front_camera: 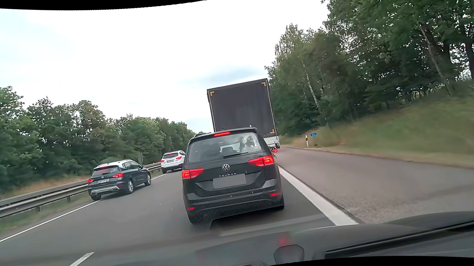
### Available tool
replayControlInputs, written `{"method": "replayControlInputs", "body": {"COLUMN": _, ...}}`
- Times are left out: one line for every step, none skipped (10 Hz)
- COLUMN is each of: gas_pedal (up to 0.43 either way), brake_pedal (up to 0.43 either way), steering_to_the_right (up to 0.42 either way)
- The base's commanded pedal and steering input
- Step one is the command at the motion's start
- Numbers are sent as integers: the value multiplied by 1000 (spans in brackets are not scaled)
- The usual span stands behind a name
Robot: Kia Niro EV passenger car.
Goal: Follow the waypoints while adhering to traffic rules and regulations
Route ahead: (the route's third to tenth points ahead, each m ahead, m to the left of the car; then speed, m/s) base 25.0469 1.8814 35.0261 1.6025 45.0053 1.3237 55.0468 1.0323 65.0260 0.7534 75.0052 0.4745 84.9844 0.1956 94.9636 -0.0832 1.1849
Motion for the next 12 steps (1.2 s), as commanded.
{"method": "replayControlInputs", "body": {"gas_pedal": 0, "brake_pedal": 30, "steering_to_the_right": -2}}
{"method": "replayControlInputs", "body": {"gas_pedal": 0, "brake_pedal": 73, "steering_to_the_right": -2}}
{"method": "replayControlInputs", "body": {"gas_pedal": 0, "brake_pedal": 116, "steering_to_the_right": -2}}
{"method": "replayControlInputs", "body": {"gas_pedal": 0, "brake_pedal": 128, "steering_to_the_right": -2}}
{"method": "replayControlInputs", "body": {"gas_pedal": 0, "brake_pedal": 140, "steering_to_the_right": -2}}
{"method": "replayControlInputs", "body": {"gas_pedal": 0, "brake_pedal": 159, "steering_to_the_right": -2}}
{"method": "replayControlInputs", "body": {"gas_pedal": 0, "brake_pedal": 177, "steering_to_the_right": -2}}
{"method": "replayControlInputs", "body": {"gas_pedal": 0, "brake_pedal": 201, "steering_to_the_right": -2}}
{"method": "replayControlInputs", "body": {"gas_pedal": 0, "brake_pedal": 220, "steering_to_the_right": -2}}
{"method": "replayControlInputs", "body": {"gas_pedal": 0, "brake_pedal": 226, "steering_to_the_right": -2}}
{"method": "replayControlInputs", "body": {"gas_pedal": 0, "brake_pedal": 232, "steering_to_the_right": -2}}
{"method": "replayControlInputs", "body": {"gas_pedal": 0, "brake_pedal": 238, "steering_to_the_right": -1}}
